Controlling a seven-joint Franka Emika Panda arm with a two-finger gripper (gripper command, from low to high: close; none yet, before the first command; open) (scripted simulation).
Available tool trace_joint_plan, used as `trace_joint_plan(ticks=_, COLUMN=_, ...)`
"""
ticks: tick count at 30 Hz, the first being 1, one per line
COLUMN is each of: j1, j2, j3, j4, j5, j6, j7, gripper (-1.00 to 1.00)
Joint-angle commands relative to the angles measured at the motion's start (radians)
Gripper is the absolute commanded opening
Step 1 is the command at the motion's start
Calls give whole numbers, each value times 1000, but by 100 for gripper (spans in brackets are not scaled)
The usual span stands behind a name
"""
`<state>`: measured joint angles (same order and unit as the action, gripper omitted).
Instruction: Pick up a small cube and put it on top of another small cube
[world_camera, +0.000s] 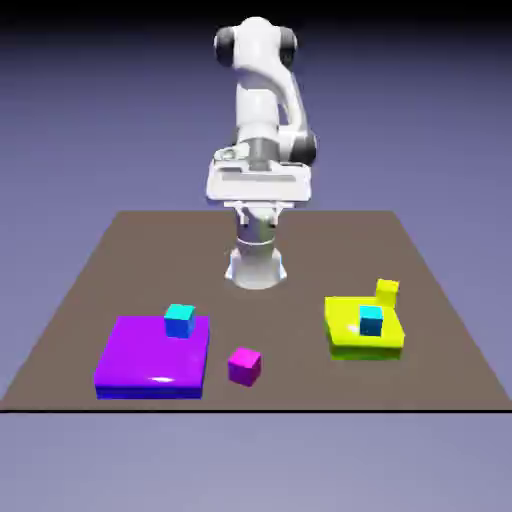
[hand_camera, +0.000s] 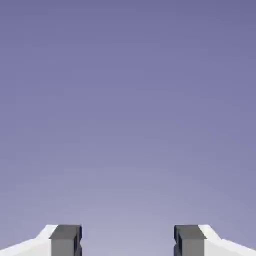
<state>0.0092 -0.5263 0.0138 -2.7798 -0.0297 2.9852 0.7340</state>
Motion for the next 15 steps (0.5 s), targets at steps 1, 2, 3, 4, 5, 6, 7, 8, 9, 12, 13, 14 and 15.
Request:
trace_joint_plan(ticks=1, j1=-2, j2=36, j3=11, j4=25, j5=-25, j6=-43, j7=-6, gripper=0)
trace_joint_plan(ticks=2, j1=-5, j2=73, j3=23, j4=50, j5=-49, j6=-86, j7=-12, gripper=0)
trace_joint_plan(ticks=3, j1=-7, j2=109, j3=34, j4=75, j5=-74, j6=-129, j7=-17, gripper=0)
trace_joint_plan(ticks=4, j1=-9, j2=145, j3=46, j4=100, j5=-98, j6=-172, j7=-23, gripper=0)
trace_joint_plan(ticks=5, j1=-12, j2=181, j3=57, j4=125, j5=-123, j6=-215, j7=-29, gripper=0)
trace_joint_plan(ticks=6, j1=-14, j2=217, j3=69, j4=150, j5=-148, j6=-258, j7=-35, gripper=0)
trace_joint_plan(ticks=7, j1=-16, j2=254, j3=80, j4=176, j5=-172, j6=-301, j7=-40, gripper=0)
trace_joint_plan(ticks=8, j1=-18, j2=290, j3=91, j4=201, j5=-197, j6=-344, j7=-46, gripper=0)
trace_joint_plan(ticks=9, j1=-21, j2=326, j3=103, j4=226, j5=-221, j6=-387, j7=-52, gripper=0)
trace_joint_plan(ticks=12, j1=-28, j2=435, j3=137, j4=301, j5=-295, j6=-515, j7=-69, gripper=0)
trace_joint_plan(ticks=13, j1=-30, j2=471, j3=149, j4=326, j5=-320, j6=-558, j7=-75, gripper=0)
trace_joint_plan(ticks=14, j1=-32, j2=507, j3=160, j4=351, j5=-344, j6=-601, j7=-81, gripper=0)
trace_joint_plan(ticks=15, j1=-35, j2=544, j3=172, j4=376, j5=-369, j6=-644, j7=-87, gripper=0)
